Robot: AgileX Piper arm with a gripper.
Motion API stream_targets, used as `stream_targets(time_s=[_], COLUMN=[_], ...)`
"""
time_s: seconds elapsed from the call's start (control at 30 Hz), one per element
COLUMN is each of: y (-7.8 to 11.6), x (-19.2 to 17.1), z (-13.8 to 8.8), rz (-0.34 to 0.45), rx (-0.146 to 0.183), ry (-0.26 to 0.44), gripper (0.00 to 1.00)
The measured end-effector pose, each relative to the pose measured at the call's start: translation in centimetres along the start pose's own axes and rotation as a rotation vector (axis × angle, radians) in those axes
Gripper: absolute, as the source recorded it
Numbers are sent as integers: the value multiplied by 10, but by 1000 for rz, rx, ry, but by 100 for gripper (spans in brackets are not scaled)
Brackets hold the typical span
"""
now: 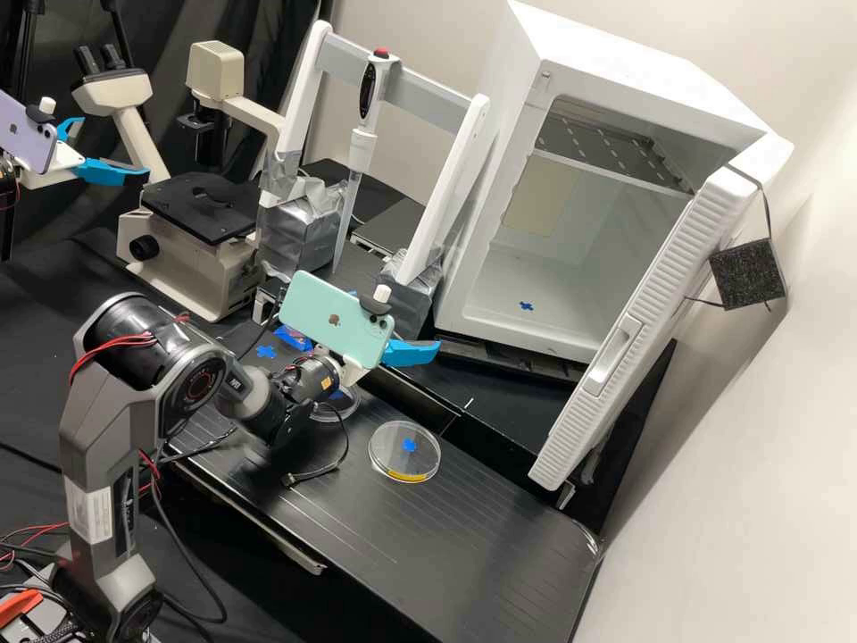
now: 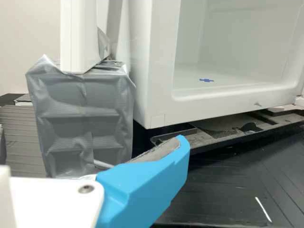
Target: Open the bottle
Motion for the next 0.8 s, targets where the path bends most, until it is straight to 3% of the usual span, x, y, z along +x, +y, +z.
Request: stream_targets(time_s=[0.4, 0.57, 0.67, 0.8], y=[1, 3, -3, -22], x=[-13, -45, -61, -70], z=[-2, -14, -28, -45], rz=[-7, -4, -14, -68], rx=[7, 27, 34, 7], ry=[14, 74, 145, 214], gripper=[100, 100, 100, 100])
